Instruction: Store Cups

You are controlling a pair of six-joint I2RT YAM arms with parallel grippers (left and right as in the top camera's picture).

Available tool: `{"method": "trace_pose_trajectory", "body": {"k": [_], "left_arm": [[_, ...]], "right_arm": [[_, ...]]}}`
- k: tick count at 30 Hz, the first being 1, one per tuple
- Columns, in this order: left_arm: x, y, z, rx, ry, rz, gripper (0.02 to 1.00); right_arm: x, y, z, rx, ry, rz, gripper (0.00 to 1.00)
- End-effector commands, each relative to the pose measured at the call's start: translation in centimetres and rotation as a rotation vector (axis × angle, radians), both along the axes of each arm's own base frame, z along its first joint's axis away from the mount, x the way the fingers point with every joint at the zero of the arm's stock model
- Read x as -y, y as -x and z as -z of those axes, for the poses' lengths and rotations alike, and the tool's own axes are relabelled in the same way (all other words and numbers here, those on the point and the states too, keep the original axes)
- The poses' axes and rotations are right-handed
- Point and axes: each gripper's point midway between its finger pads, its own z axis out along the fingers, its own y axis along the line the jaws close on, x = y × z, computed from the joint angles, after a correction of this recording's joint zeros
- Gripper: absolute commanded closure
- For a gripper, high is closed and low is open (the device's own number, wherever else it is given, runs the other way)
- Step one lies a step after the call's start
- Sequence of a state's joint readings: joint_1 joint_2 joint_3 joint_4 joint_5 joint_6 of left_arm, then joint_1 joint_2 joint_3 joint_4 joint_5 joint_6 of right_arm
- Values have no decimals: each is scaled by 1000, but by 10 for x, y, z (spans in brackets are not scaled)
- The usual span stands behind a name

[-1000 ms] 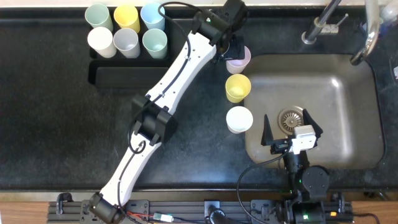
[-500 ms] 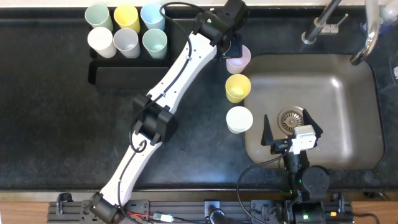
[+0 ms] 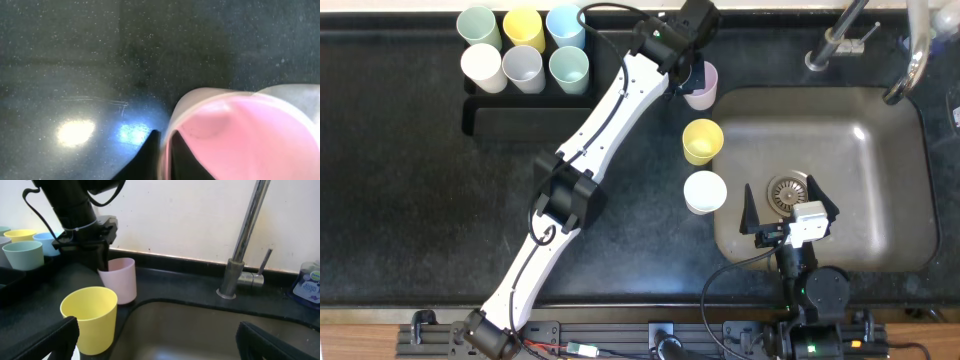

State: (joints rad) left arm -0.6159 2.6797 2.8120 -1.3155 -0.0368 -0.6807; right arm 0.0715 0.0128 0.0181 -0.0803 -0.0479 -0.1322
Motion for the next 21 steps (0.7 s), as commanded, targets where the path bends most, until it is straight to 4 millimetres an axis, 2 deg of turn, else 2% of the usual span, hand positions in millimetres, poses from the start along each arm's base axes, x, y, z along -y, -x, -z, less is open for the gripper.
{"method": "trace_pose_trajectory", "body": {"k": [1,4,6,8,12,13,15,17,19,21], "left_arm": [[11,5,2,7,-3,48,982],[13,10,-5,13,-10,77,982],[13,14,-24,39,-13,98,985],[8,20,-54,81,-23,113,982],[-30,34,-138,230,-78,51,982],[-46,37,-163,280,-86,29,982],[-76,43,-199,349,-87,-13,982],[-121,53,-228,389,-81,-77,982],[-165,63,-242,396,-88,-149,982],[-215,77,-248,391,-107,-233,982]], "right_arm": [[1,0,3,2,3,2,3],[1,0,3,2,3,2,3],[1,0,3,2,3,2,3],[1,0,3,2,3,2,3],[1,0,3,2,3,2,5],[1,0,3,2,3,2,5],[1,0,3,2,3,2,1],[1,0,3,2,3,2,3],[1,0,3,2,3,2,5],[1,0,3,2,3,2,3]]}}
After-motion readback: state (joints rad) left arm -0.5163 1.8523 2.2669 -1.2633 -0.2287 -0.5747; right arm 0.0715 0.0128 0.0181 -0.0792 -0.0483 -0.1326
